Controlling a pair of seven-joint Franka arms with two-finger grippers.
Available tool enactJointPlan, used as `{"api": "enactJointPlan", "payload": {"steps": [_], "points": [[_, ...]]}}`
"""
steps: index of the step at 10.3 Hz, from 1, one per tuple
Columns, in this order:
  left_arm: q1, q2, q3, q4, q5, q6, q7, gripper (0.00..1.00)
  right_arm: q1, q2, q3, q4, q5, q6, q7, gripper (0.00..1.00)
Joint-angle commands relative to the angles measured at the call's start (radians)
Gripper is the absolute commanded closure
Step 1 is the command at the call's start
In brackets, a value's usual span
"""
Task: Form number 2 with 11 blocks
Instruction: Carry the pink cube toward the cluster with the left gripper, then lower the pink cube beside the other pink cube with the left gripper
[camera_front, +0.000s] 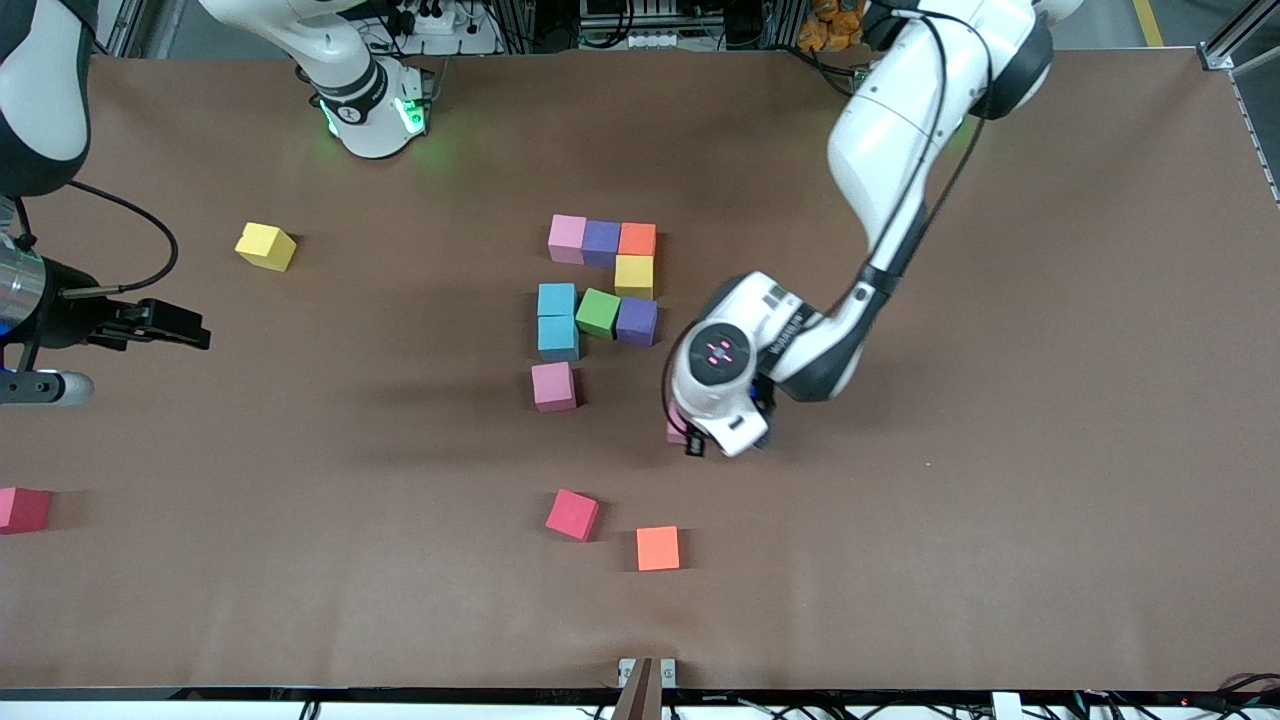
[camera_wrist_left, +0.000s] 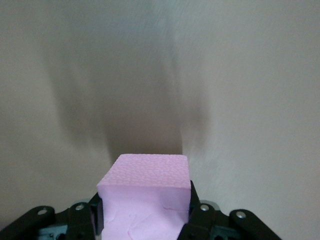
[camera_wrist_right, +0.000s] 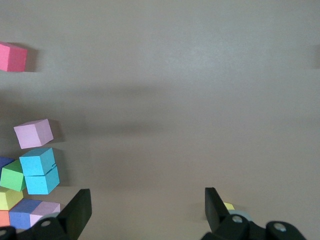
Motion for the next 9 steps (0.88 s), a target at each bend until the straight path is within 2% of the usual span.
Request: {"api": "enactJointPlan", "payload": {"steps": [1, 3, 5, 9], "points": [[-0.065, -0.011, 0.025, 0.024, 0.006, -0.005, -0.085, 1.00, -0.020, 0.011, 0.008, 0.026, 0.014, -0.010, -0.001, 0.00], [-0.088, 0.001, 0.027, 0.065, 0.003, 0.009, -0.163, 1.00, -0.020, 0.011, 0.008, 0.026, 0.014, -0.010, -0.001, 0.00], [-0.105, 0.001, 0.027, 0.067, 0.003, 0.056, -0.245, 1.00, -0.020, 0.011, 0.008, 0.026, 0.014, -0.010, -0.001, 0.00], [-0.154, 0.010, 0.044, 0.067, 0.003, 0.141, -0.277, 1.00, -0.023, 0.011, 0.007, 0.026, 0.014, -0.010, -0.001, 0.00]]}}
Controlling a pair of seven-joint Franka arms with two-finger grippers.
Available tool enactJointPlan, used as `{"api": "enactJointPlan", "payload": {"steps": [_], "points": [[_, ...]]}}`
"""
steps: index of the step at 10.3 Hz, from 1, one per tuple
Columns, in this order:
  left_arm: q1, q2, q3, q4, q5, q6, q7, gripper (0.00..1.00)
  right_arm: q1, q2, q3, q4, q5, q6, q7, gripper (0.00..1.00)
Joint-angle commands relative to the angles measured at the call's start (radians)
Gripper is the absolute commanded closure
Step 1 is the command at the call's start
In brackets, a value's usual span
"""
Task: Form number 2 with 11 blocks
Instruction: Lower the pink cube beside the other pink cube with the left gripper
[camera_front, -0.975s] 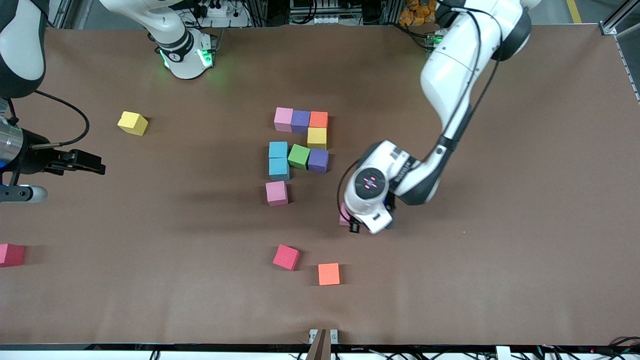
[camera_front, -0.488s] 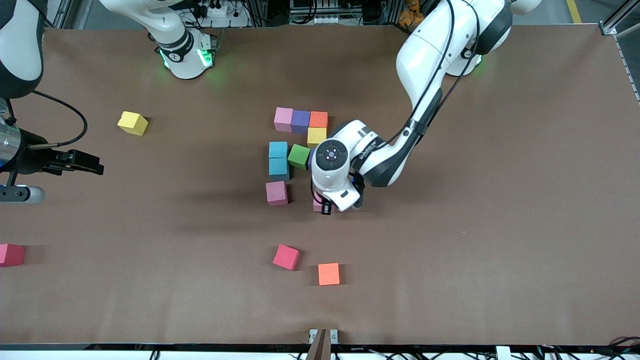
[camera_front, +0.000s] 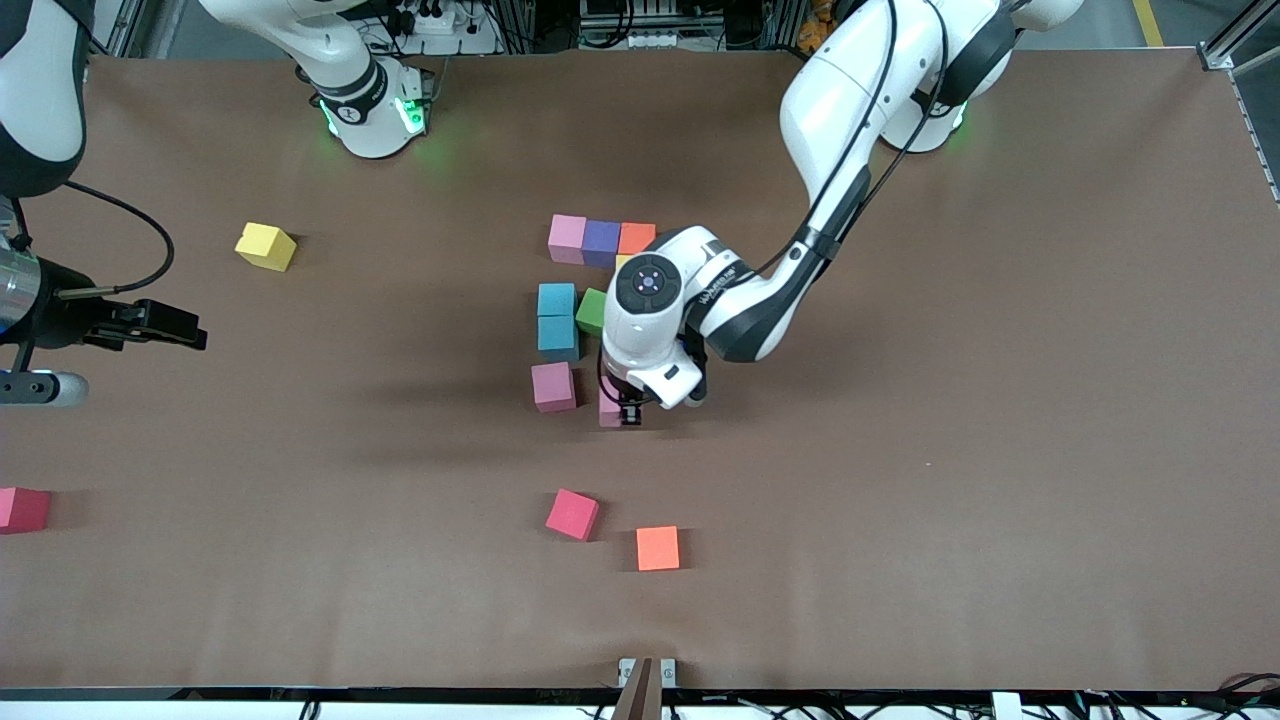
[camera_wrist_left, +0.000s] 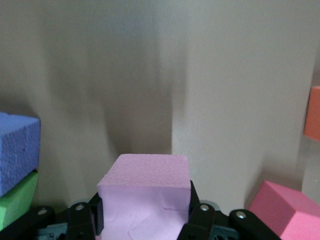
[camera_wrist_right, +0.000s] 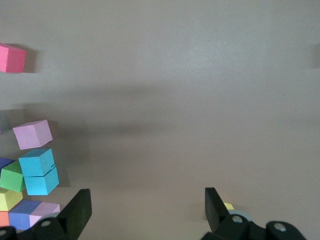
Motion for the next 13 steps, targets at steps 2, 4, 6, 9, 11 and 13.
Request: {"api": "enactJointPlan", "payload": {"steps": [2, 4, 6, 9, 11, 13], "points": [[-0.035, 0.014, 0.023, 0.011, 0.003, 0.032, -0.025, 1.00, -0.023, 0.011, 0.008, 0.025, 0.016, -0.010, -0.001, 0.00], [-0.035, 0.025, 0.023, 0.012, 0.003, 0.044, -0.022, 1.00, -0.023, 0.011, 0.008, 0.025, 0.016, -0.010, -0.001, 0.00], [-0.038, 0.031, 0.024, 0.012, 0.003, 0.056, -0.023, 1.00, -0.021, 0.011, 0.009, 0.025, 0.016, -0.010, -0.001, 0.00], [-0.054, 0.046, 0.029, 0.011, 0.003, 0.071, -0.023, 1.00, -0.023, 0.011, 0.009, 0.025, 0.016, -0.010, -0.001, 0.00], [-0.056, 0.049, 0.029, 0.009, 0.003, 0.072, -0.023, 1.00, -0.021, 0.011, 0.009, 0.025, 0.016, -0.009, -0.001, 0.00], [-0.058, 0.056, 0.029, 0.008, 0.003, 0.072, -0.023, 1.00, -0.023, 0.011, 0.009, 0.025, 0.016, -0.010, -0.001, 0.00]]}}
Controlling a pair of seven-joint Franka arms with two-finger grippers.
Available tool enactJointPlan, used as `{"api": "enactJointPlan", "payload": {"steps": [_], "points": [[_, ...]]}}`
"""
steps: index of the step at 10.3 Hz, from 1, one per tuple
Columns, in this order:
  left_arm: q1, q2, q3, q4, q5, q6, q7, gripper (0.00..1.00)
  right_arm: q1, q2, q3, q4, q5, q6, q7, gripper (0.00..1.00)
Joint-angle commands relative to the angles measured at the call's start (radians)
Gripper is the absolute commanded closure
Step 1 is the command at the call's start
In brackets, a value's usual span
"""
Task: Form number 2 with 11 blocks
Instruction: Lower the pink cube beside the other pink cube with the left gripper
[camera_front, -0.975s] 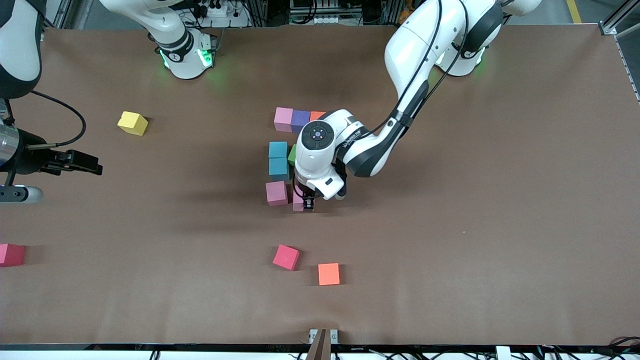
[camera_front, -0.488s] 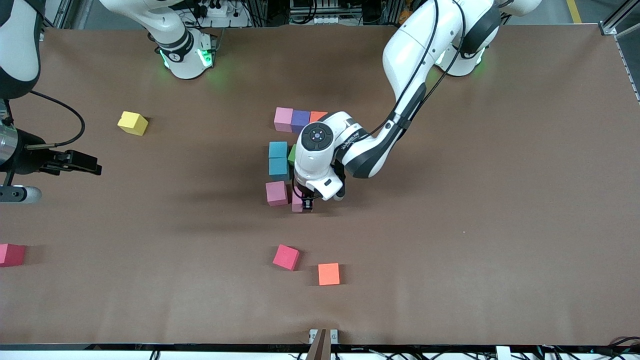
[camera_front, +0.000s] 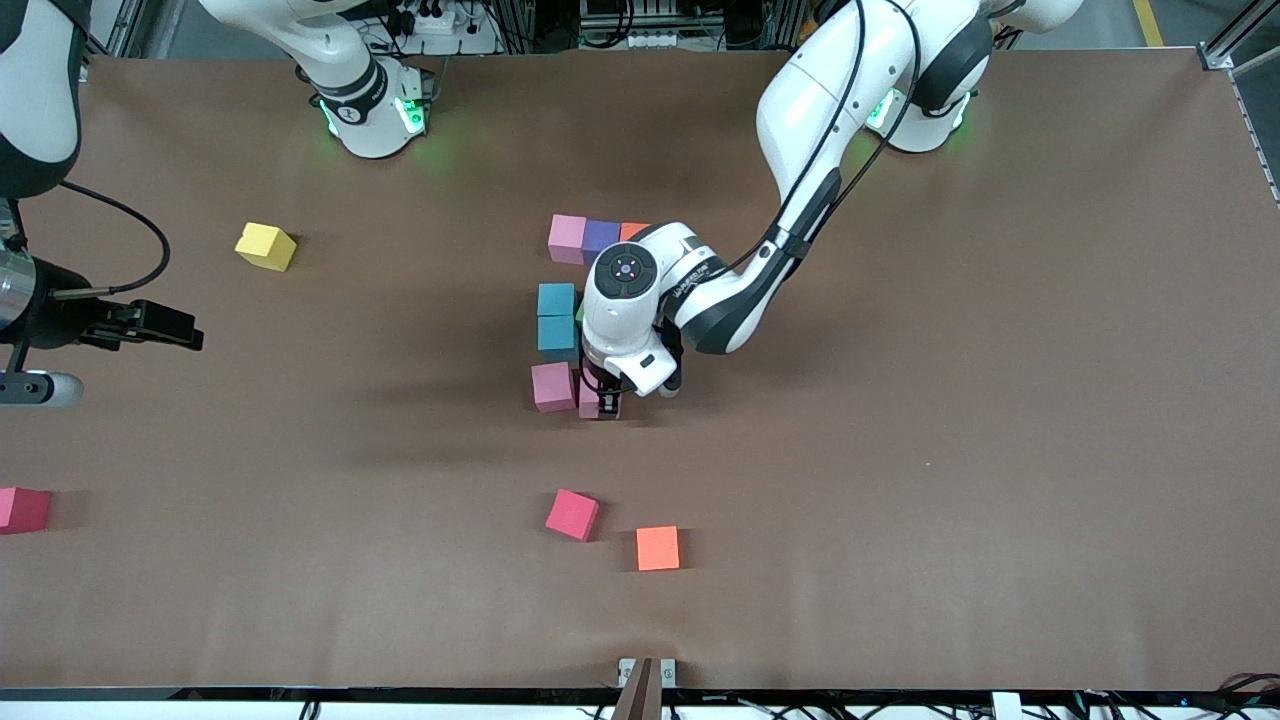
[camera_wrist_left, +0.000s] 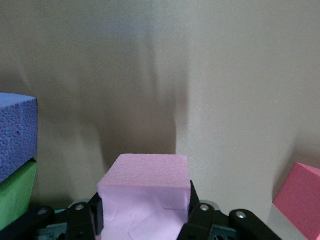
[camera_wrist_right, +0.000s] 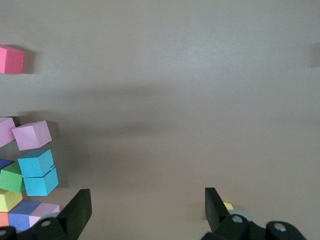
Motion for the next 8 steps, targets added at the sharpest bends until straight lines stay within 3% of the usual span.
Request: {"api": "enactJointPlan", "payload": {"steps": [1, 8], "points": [[-0.013, 0.012, 0.014, 0.008, 0.003, 0.012, -0.016, 1.00, -0.016, 0.011, 0.009, 0.025, 0.016, -0.010, -0.001, 0.00], [-0.031, 0.027, 0.016, 0.009, 0.003, 0.022, -0.016, 1.00, -0.018, 0.011, 0.009, 0.025, 0.014, -0.010, -0.001, 0.00]]}}
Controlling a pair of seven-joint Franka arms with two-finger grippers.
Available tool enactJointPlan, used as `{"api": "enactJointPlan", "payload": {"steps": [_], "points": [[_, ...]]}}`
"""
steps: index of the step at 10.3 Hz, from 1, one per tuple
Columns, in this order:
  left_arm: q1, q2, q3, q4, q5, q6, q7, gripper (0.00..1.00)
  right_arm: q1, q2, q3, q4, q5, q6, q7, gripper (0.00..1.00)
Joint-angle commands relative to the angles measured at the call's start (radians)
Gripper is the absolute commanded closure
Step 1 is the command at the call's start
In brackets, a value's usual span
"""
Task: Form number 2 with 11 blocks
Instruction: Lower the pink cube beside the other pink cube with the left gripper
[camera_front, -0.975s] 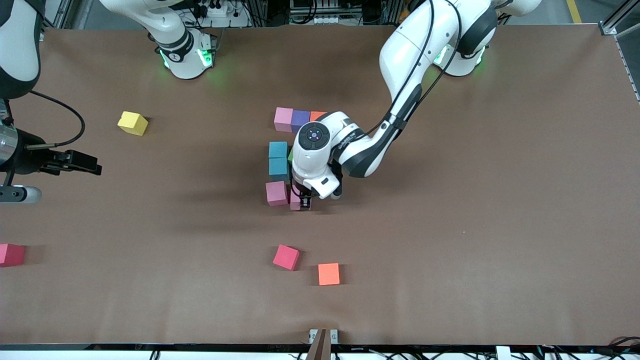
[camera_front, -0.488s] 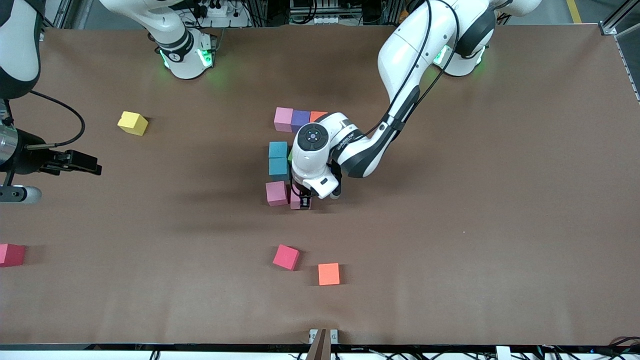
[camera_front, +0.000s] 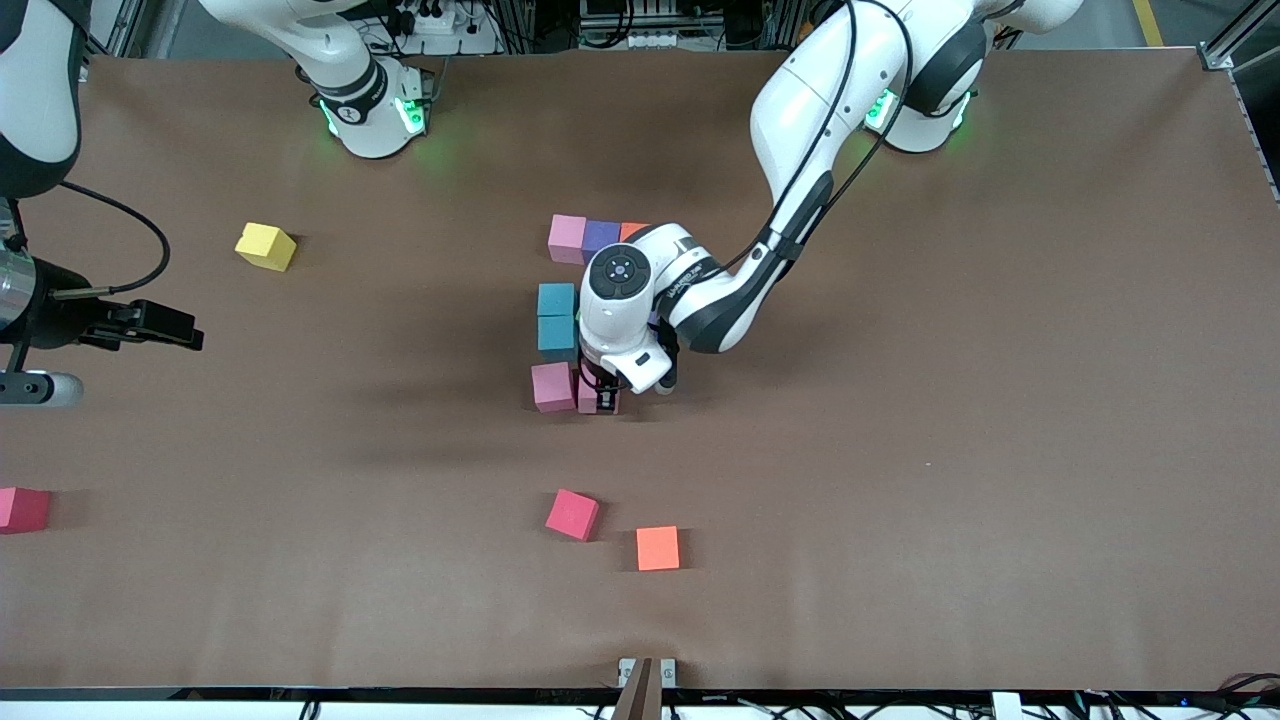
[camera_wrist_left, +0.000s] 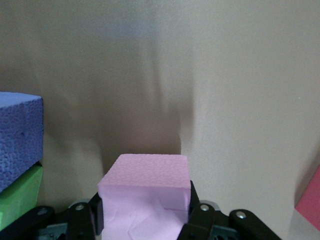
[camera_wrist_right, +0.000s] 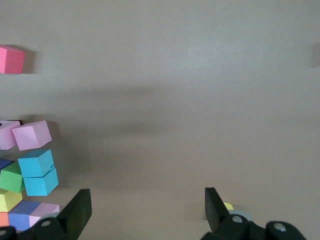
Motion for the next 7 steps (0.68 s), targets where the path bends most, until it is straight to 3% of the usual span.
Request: {"api": "enactJointPlan", "payload": {"steps": [1, 3, 4, 5, 7], "points": [[-0.014, 0.011, 0.015, 0.009, 0.003, 0.021, -0.014, 1.00, -0.016, 0.011, 0.009, 0.025, 0.015, -0.010, -0.001, 0.00], [-0.014, 0.011, 0.015, 0.008, 0.004, 0.023, -0.014, 1.00, -0.016, 0.011, 0.009, 0.025, 0.016, -0.010, -0.001, 0.00], [-0.008, 0.011, 0.015, 0.008, 0.004, 0.023, -0.008, 0.42, -0.016, 0.011, 0.009, 0.025, 0.014, -0.010, -0.001, 0.00], [-0.009, 0.011, 0.015, 0.008, 0.006, 0.023, 0.001, 0.27, -0.016, 0.011, 0.009, 0.025, 0.014, -0.010, 0.000, 0.00], [-0.009, 0.009, 0.015, 0.008, 0.006, 0.024, 0.009, 0.27, -0.016, 0.011, 0.009, 0.025, 0.014, -0.010, 0.000, 0.00]]}}
